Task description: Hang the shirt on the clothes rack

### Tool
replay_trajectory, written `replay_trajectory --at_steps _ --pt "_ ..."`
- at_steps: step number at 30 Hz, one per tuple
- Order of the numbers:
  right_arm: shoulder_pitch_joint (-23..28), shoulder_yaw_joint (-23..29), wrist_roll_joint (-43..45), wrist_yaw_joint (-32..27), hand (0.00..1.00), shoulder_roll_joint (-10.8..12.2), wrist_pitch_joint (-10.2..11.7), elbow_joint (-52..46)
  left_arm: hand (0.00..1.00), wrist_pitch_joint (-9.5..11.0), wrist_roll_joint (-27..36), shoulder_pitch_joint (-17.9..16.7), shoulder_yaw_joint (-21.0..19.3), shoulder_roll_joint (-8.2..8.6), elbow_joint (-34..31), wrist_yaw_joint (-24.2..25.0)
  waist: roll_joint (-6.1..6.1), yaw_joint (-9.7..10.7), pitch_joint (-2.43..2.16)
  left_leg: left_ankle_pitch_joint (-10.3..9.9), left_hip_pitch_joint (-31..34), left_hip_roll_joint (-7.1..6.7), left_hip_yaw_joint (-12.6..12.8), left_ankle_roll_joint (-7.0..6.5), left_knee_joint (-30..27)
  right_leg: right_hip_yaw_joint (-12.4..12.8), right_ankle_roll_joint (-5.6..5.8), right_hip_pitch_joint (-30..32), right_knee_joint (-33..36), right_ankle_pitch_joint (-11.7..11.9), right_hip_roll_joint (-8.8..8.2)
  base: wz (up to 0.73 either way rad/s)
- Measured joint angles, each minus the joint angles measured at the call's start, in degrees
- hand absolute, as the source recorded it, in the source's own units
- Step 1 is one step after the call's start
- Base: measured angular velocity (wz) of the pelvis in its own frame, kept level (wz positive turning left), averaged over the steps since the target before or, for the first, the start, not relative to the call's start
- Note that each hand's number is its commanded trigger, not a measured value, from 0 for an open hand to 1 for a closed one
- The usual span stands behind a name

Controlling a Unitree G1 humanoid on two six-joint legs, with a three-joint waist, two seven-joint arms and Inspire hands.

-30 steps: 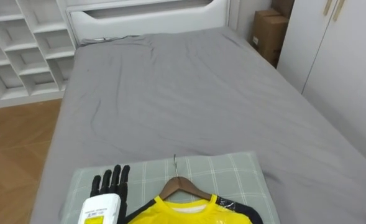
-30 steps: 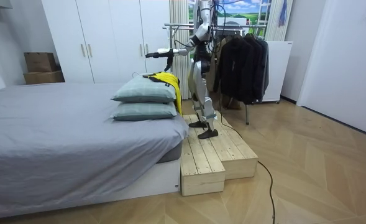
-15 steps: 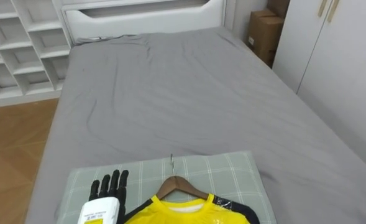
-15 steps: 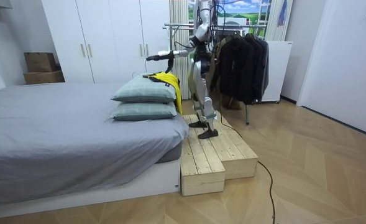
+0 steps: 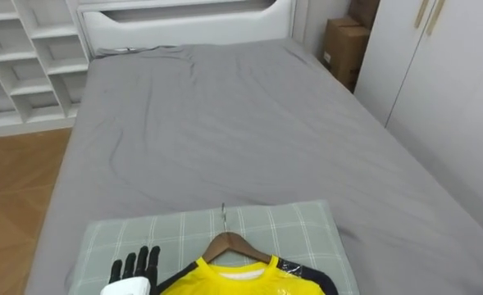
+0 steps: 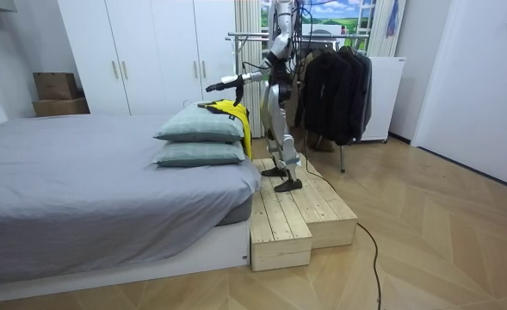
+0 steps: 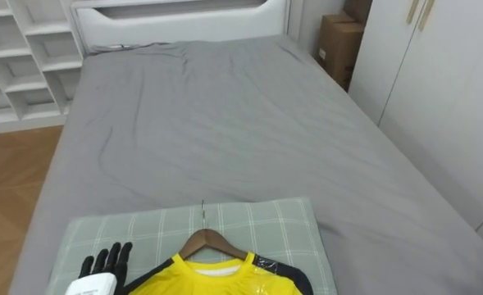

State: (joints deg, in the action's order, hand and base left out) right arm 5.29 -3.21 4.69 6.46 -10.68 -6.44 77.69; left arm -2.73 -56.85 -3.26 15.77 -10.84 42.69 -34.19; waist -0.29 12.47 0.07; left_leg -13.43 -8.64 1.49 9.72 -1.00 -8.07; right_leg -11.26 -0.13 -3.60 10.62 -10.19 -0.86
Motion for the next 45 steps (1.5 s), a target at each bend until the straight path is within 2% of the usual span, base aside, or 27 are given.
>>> replay_trajectory --at_steps 4,9,14,18,21,29,35,40,45 --pt "-0.1 0.0 0.1 -0.1 0.0 0.0 -0.1 -0.1 0.0 -1.0 0.0 1.2 0.0 0.0 1.7 0.3 -0.14 0.2 0.09 0.0 0.4 0.09 0.5 0.0 0.0 0.3 -0.03 0.8 0.4 0.0 0.0 -0.04" --pt "0.5 0.0 0.2 -0.1 0.0 0.0 0.0 -1.0 0.0 -1.0 -0.1 2.7 0.0 0.12 3.0 1.3 -0.38 0.4 0.25 0.0 1.1 0.43 1.2 0.0 -0.1 0.7 -0.04 1.9 1.1 0.0 -0.04 -0.06" --pt "1.1 0.0 0.2 0.0 0.0 0.0 0.0 -2.6 0.0 -1.1 -0.1 3.5 0.0 0.12 3.0 3.1 -0.1 0.5 0.22 0.0 1.9 0.6 2.0 0.0 -0.2 1.5 -0.24 3.1 1.4 0.2 0.11 -0.09" --pt "1.2 0.0 0.3 -0.1 0.0 0.0 0.1 -2.6 0.0 -1.1 -0.1 4.5 0.0 0.15 3.2 3.5 0.29 1.1 0.42 0.0 2.1 0.86 2.6 0.01 -0.2 1.8 -0.44 3.6 1.4 0.4 0.11 -0.06" --pt "1.1 -0.1 0.4 -0.1 0.0 0.0 0.1 -2.6 0.0 -1.0 -0.1 6.6 0.0 0.17 5.1 3.6 0.69 1.4 0.59 0.0 2.3 0.88 2.7 0.02 -0.2 1.9 -0.52 3.7 1.3 0.4 0.11 0.0" --pt "0.4 -0.2 0.2 0.0 0.0 0.0 0.2 -2.5 0.0 -1.0 0.0 8.8 0.1 0.18 9.4 3.8 1.05 1.8 0.51 0.0 2.8 0.86 2.7 0.03 -0.2 1.8 -0.49 4.1 1.1 0.5 0.08 0.0" --pt "-0.4 -0.6 0.3 0.2 0.0 0.0 0.9 -2.0 0.0 -0.9 0.2 9.7 0.1 0.24 12.1 5.9 1.33 2.0 0.71 0.0 3.2 0.87 2.7 0.03 -0.2 1.6 -0.46 4.4 1.1 0.7 0.01 0.0" --pt "-0.5 -0.4 0.1 0.3 0.0 0.0 1.6 -2.2 0.0 -0.7 3.2 11.9 0.0 0.23 15.3 6.0 1.5 2.2 0.76 0.0 3.3 0.91 2.7 0.03 -0.3 1.4 -0.51 4.5 1.1 0.7 -0.04 0.0" --pt "-0.8 -0.4 0.2 -0.2 0.0 0.0 1.5 -2.3 0.0 -0.7 5.4 12.0 -0.1 0.23 15.4 6.2 1.7 2.4 0.59 0.0 4.0 0.93 2.6 0.04 -0.7 1.1 -0.56 4.9 1.3 0.8 -0.15 0.01"
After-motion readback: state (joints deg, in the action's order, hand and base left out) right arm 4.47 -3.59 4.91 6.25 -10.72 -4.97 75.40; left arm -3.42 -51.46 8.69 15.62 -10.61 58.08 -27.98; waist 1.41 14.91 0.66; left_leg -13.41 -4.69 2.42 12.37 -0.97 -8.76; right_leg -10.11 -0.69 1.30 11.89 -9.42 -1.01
